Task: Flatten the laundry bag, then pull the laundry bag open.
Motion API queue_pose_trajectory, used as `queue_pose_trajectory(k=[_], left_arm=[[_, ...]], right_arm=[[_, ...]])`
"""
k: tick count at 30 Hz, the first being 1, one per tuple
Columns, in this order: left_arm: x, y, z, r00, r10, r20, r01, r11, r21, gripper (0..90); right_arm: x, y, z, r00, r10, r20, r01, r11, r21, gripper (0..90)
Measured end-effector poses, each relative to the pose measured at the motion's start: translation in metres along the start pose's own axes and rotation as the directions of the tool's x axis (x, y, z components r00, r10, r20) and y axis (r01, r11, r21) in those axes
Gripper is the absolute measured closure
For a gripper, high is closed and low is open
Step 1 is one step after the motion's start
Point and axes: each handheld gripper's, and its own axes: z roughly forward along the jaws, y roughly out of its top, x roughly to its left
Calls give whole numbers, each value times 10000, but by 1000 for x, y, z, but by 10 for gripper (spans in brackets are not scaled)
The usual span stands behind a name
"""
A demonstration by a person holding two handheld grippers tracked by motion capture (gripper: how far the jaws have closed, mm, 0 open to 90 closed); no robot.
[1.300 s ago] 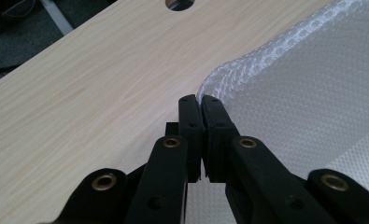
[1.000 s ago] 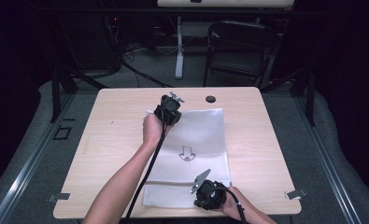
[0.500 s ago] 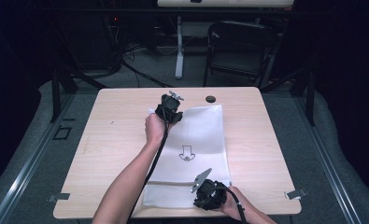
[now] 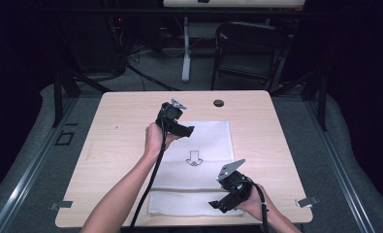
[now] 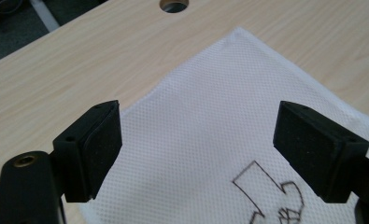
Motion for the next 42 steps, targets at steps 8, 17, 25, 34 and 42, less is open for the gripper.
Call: queue_pose_trajectory(k=[8, 17, 25, 34, 42], left_arm=[[-15, -26, -15, 9983, 354, 464, -366, 9990, 239, 98], [-24, -61, -23, 9955, 380, 866, -428, 9976, 548, 81], [-32, -71, -29, 9917, 531, 1171, -604, 9964, 597, 81], [-40, -74, -29, 9866, 670, 1487, -749, 9960, 479, 91], [-57, -78, -22, 9749, 1111, 1929, -1205, 9920, 377, 95]], right_arm=[[-19, -7, -18, 9960, 815, 377, -805, 9964, -256, 68], [-36, -13, -26, 9866, 1405, 832, -1383, 9899, -315, 42], [-43, -18, -32, 9805, 1660, 1051, -1631, 9860, -359, 89], [-47, -21, -32, 9758, 1841, 1180, -1816, 9828, -324, 184], [-49, -22, -26, 9745, 1905, 1185, -1910, 9816, -78, 392]])
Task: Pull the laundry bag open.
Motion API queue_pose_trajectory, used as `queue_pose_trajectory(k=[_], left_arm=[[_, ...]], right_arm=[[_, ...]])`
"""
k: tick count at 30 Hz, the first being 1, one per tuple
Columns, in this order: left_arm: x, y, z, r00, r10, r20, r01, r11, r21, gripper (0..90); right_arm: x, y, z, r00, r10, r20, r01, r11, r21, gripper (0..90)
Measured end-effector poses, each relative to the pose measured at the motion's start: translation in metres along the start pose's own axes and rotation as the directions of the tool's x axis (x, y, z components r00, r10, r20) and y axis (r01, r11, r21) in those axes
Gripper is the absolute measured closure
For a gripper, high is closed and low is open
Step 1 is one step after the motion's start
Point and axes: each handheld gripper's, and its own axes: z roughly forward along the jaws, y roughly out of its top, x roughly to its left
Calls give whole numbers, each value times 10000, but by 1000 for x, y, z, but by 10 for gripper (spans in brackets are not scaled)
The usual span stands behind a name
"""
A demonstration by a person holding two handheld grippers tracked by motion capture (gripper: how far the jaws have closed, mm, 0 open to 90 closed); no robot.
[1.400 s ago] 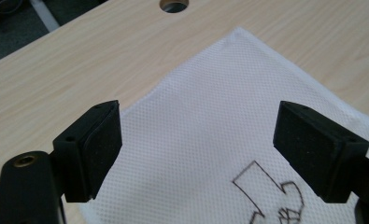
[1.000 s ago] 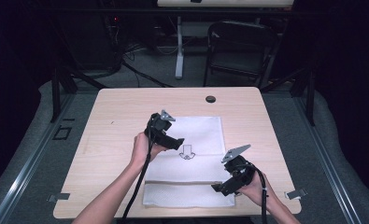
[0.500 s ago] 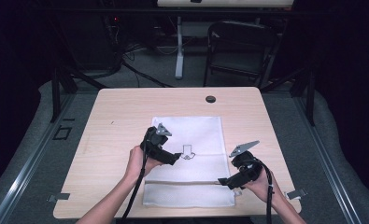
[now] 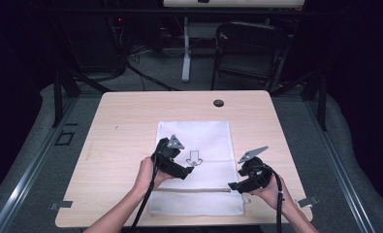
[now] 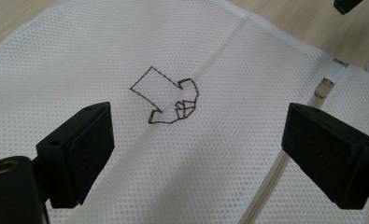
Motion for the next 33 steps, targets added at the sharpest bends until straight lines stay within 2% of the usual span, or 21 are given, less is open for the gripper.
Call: queue_pose_trajectory(k=[1, 4, 6, 8, 12, 13, 14, 17, 21, 23, 26, 28, 33], left_arm=[[-2, 1, 2, 10000, 55, 51, -55, 10000, 76, 97], [-9, 2, 7, 9995, 232, 218, -233, 9997, 62, 110], [-15, 4, 11, 9986, 357, 380, -359, 9993, 70, 121], [-18, 4, 14, 9974, 496, 520, -502, 9987, 113, 141], [-25, 5, 21, 9949, 658, 768, -672, 9976, 165, 153], [-27, 5, 23, 9944, 692, 800, -711, 9972, 218, 153], [-29, 5, 25, 9940, 710, 835, -734, 9970, 258, 154], [-34, 5, 30, 9903, 934, 1030, -974, 9947, 343, 155], [-40, 5, 37, 9865, 1007, 1295, -1063, 9936, 373, 163], [-44, 6, 41, 9836, 1018, 1488, -1084, 9934, 373, 179], [-50, 7, 48, 9773, 1157, 1774, -1250, 9912, 424, 216], [-54, 7, 53, 9721, 1293, 1959, -1404, 9891, 437, 238], [-60, 7, 63, 9656, 1530, 2101, -1665, 9849, 479, 276]], right_arm=[[0, 0, 1, 10000, 23, 22, -23, 10000, 55, 403], [-1, -3, 4, 10000, -90, -23, 91, 9995, 314, 547], [0, -4, 8, 10000, 59, -23, -58, 9988, 491, 646], [0, -4, 12, 10000, -20, 78, 15, 9978, 660, 737], [-1, -4, 18, 9999, -49, 147, 34, 9953, 970, 851], [0, -6, 20, 9998, 137, 161, -150, 9964, 829, 870], [-2, -5, 19, 9998, -37, 199, 15, 9941, 1085, 889], [-4, -7, 22, 9998, 42, 213, -69, 9917, 1284, 900], [-4, -8, 27, 9996, 256, 107, -269, 9888, 1466, 900], [-5, -8, 30, 9998, 156, 144, -178, 9857, 1676, 900], [-4, -9, 33, 9994, 318, 101, -330, 9885, 1476, 900], [-6, -9, 33, 9997, 252, 27, -253, 9861, 1640, 900], [-7, -10, 36, 9995, 323, -50, -310, 9856, 1663, 900]])
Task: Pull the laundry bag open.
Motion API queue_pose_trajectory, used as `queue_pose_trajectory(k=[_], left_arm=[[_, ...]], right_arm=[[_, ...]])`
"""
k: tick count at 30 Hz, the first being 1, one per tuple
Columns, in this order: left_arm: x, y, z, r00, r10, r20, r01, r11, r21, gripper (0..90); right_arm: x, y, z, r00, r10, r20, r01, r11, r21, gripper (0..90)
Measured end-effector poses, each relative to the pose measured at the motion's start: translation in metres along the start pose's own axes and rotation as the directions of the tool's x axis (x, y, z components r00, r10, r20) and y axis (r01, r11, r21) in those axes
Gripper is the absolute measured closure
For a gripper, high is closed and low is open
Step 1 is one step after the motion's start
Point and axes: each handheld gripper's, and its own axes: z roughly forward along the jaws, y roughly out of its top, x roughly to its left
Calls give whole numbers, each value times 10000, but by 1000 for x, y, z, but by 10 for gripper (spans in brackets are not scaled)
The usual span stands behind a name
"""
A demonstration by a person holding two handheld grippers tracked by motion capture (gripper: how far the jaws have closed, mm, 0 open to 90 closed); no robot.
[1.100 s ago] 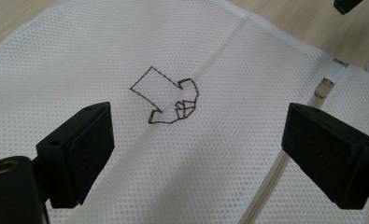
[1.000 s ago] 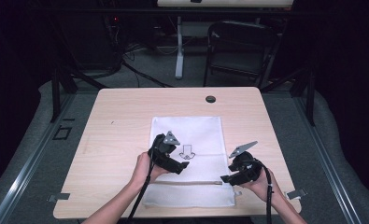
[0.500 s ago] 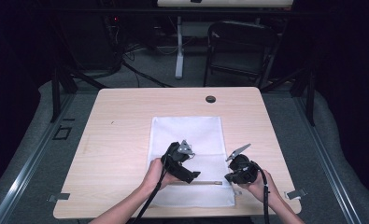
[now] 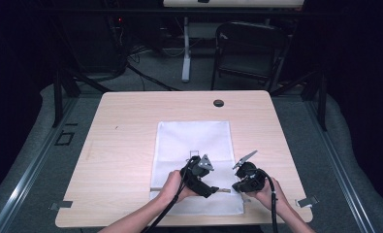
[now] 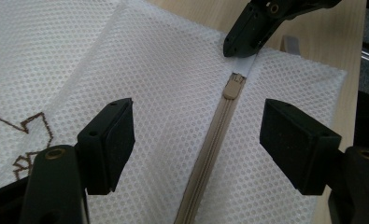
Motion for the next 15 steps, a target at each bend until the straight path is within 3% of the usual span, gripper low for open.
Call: queue_pose_trajectory(k=[6, 9, 10, 15], left_arm=[[0, 0, 5, 9996, 123, 263, -117, 9997, -216, 363], [-1, 1, 8, 9984, 258, 504, -248, 9995, -217, 442], [-2, 1, 11, 9969, 230, 751, -205, 9992, -341, 475], [-6, 4, 20, 9948, 594, 824, -580, 9981, -194, 599]], right_arm=[[-1, 0, 1, 10000, -78, -16, 78, 9999, -71, 900], [-1, 0, 1, 10000, -74, -13, 74, 9999, -79, 900], [-1, 0, 1, 10000, -67, 4, 67, 10000, -52, 900], [0, 0, 0, 10000, -23, -51, 23, 10000, -21, 900]])
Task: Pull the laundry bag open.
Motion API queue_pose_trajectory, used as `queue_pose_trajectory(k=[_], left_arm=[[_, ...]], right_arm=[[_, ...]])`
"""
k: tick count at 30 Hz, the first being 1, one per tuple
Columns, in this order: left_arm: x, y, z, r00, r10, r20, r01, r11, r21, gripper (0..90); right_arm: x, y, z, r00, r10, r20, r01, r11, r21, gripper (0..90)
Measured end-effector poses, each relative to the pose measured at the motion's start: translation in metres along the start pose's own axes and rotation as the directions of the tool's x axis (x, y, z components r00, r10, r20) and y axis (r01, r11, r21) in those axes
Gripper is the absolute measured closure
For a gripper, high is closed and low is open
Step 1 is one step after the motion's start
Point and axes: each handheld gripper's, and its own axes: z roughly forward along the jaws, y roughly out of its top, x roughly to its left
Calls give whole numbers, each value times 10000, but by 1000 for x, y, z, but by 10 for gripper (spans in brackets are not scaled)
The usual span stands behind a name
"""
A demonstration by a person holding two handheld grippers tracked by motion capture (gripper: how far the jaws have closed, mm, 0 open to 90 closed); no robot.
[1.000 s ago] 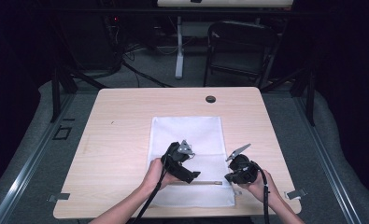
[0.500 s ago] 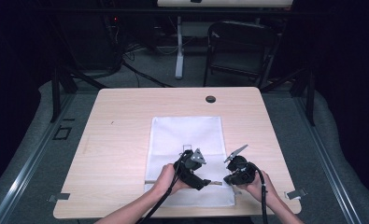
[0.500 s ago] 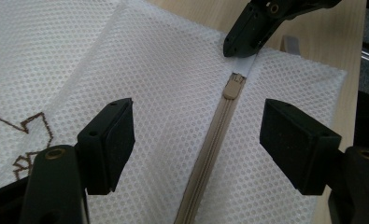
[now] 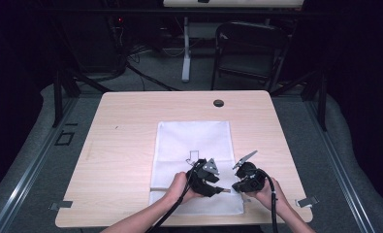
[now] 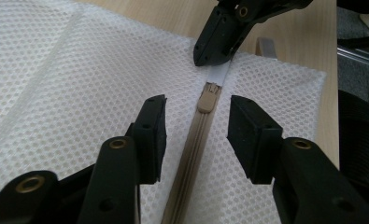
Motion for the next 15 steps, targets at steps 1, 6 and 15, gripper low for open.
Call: queue_pose_trajectory(k=[1, 6, 15], left_arm=[[0, 0, 2, 9999, -20, 124, 21, 10000, -27, 609], [-3, 4, 14, 9994, 184, 308, -193, 9994, 271, 655], [-7, 5, 29, 9987, 434, 251, -446, 9980, 458, 768]], right_arm=[[0, 0, 0, 10000, 23, -22, -23, 10000, -28, 900], [0, 0, 1, 10000, 38, -10, -38, 10000, -53, 900], [0, 0, 0, 10000, -29, 44, 29, 10000, -22, 900]])
